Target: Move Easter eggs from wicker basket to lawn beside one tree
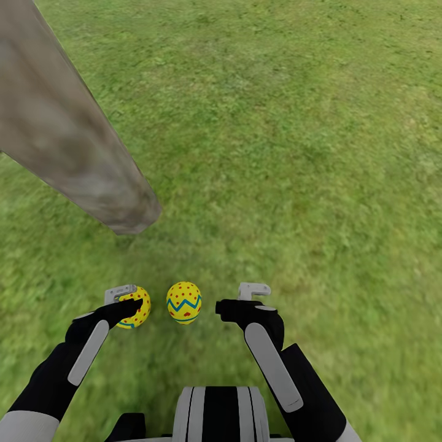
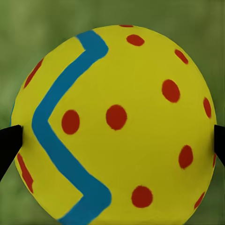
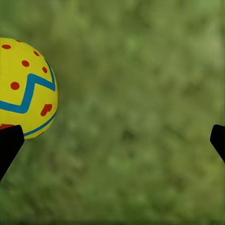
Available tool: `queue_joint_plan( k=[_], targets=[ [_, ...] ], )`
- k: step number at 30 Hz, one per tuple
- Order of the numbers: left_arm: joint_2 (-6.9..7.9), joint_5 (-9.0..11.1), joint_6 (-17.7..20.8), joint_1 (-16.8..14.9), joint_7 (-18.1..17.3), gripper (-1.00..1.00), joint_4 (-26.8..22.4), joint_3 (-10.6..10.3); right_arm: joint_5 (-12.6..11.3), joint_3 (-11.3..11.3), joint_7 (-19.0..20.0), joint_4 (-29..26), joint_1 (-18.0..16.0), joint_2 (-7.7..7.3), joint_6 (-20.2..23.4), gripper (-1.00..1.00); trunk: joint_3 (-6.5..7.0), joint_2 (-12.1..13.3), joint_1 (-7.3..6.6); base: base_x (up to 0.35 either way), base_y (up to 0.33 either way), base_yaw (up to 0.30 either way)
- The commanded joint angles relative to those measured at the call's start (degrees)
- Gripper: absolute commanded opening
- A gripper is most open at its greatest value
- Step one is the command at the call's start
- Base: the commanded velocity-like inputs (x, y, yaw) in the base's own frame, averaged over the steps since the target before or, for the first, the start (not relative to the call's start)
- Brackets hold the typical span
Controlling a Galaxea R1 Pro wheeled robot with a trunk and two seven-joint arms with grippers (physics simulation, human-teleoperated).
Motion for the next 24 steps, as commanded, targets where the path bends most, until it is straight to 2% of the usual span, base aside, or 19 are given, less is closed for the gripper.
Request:
queue_joint_plan(
  k=[1,17,20,24],
  targets=[
    [0.06,0.97,-0.07,0.00,0.53,1.00,1.38,-0.12,-0.50,0.04,-0.60,-0.05,-0.04,0.00,0.17,1.00,-0.04,-0.01,0.01,0.000,0.000,0.000],
    [0.06,0.98,-0.11,0.01,0.53,1.00,1.01,-0.13,-0.50,0.04,-0.58,-0.05,-0.04,0.00,0.17,1.00,-0.04,-0.01,0.01,0.000,0.000,0.000],
    [0.06,0.98,0.01,0.00,0.53,1.00,1.10,-0.07,-0.50,0.04,-0.59,-0.05,-0.04,0.01,0.17,1.00,0.63,0.03,-0.07,0.000,0.000,0.000],
    [0.06,0.98,0.00,0.00,0.53,1.00,0.99,-0.04,-0.50,0.04,-0.58,-0.05,-0.04,0.00,0.17,1.00,0.63,0.03,-0.07,0.000,0.000,0.000]
  ],
)
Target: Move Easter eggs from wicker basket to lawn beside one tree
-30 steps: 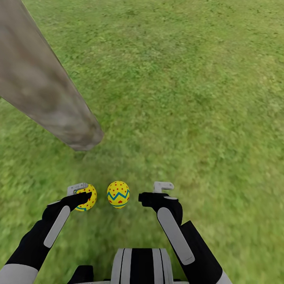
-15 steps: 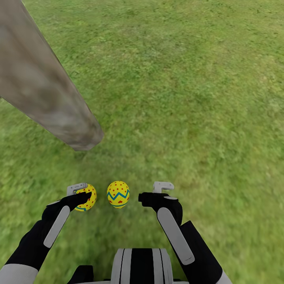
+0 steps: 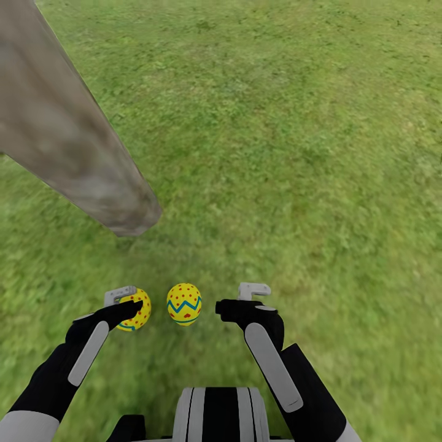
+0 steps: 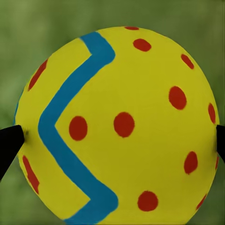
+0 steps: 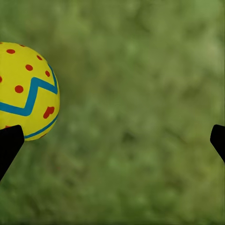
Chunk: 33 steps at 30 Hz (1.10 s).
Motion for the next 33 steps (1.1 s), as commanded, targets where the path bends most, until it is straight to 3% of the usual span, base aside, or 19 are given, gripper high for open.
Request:
queue_joint_plan(
  k=[1,33],
  targets=[
    [0.06,0.60,0.12,-0.02,0.56,1.00,-0.09,-0.15,-0.50,0.04,-0.59,-0.05,-0.04,0.00,0.16,1.00,-0.03,-0.01,-0.01,0.000,0.000,0.000],
    [0.06,0.62,0.14,-0.02,0.48,1.00,-0.12,-0.15,-0.50,0.04,-0.59,-0.05,-0.04,0.00,0.16,1.00,6.83,0.40,-0.81,0.000,0.000,0.000]
  ],
)
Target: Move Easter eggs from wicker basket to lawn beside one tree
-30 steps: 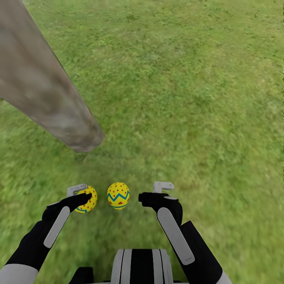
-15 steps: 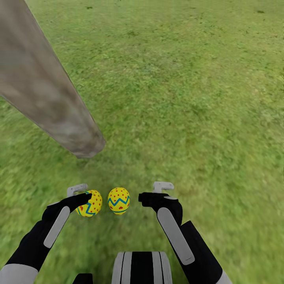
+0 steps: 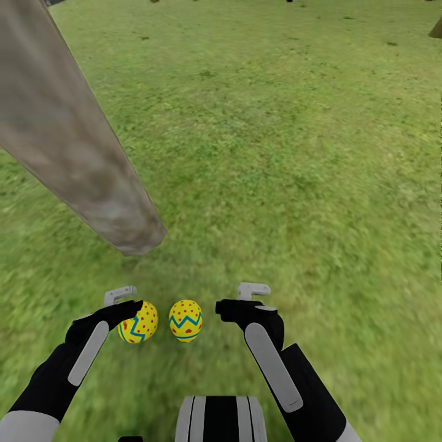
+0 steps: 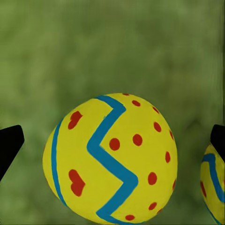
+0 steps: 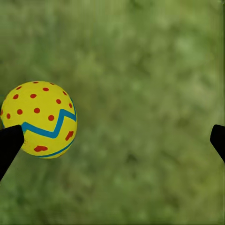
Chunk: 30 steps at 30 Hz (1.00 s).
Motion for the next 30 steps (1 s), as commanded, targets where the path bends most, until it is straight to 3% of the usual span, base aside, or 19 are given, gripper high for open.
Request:
queue_joint_plan(
  k=[1,30],
  targets=[
    [0.06,0.60,0.12,-0.02,0.55,1.00,-0.07,-0.15,-0.50,0.04,-0.57,-0.05,-0.05,0.00,0.17,1.00,0.19,0.00,-0.03,0.000,0.000,0.000],
    [0.15,0.62,0.28,-0.02,0.52,1.00,-0.06,0.00,-0.50,0.04,-0.54,-0.05,-0.05,0.00,0.09,1.00,6.62,0.39,-0.78,0.000,0.000,0.000]
  ],
)
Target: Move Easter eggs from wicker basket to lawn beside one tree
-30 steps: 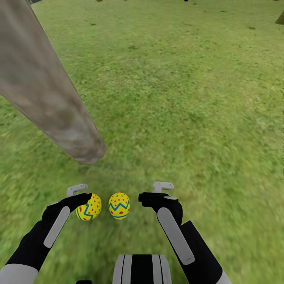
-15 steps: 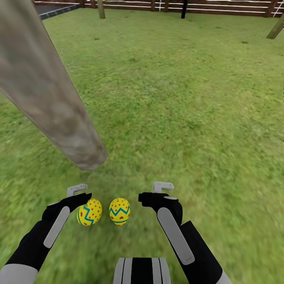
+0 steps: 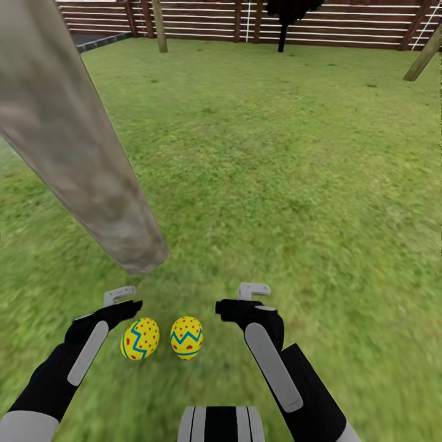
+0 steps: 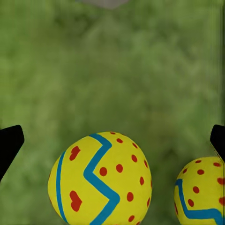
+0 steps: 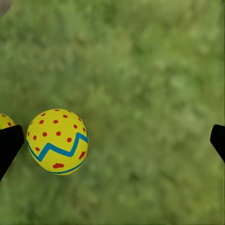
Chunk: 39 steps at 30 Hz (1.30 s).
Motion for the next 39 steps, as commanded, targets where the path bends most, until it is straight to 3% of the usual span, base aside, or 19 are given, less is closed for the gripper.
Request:
queue_joint_plan(
  k=[1,32,39],
  targets=[
    [0.06,0.60,0.13,-0.04,0.55,1.00,-0.07,-0.15,-0.50,0.04,-0.59,-0.05,-0.05,0.00,0.17,1.00,0.19,0.00,-0.03,0.000,0.000,0.000],
    [-0.03,0.57,0.55,-0.11,1.04,1.00,0.18,-0.29,-0.50,-0.07,-0.17,-0.05,0.04,-0.19,0.07,1.00,7.06,0.41,-0.83,0.000,0.000,0.000],
    [-0.03,0.57,0.55,-0.11,1.03,1.00,0.22,-0.31,-0.50,-0.05,-0.16,0.02,0.04,-0.17,0.07,1.00,7.06,0.41,-0.83,0.000,0.000,0.000]
  ],
)
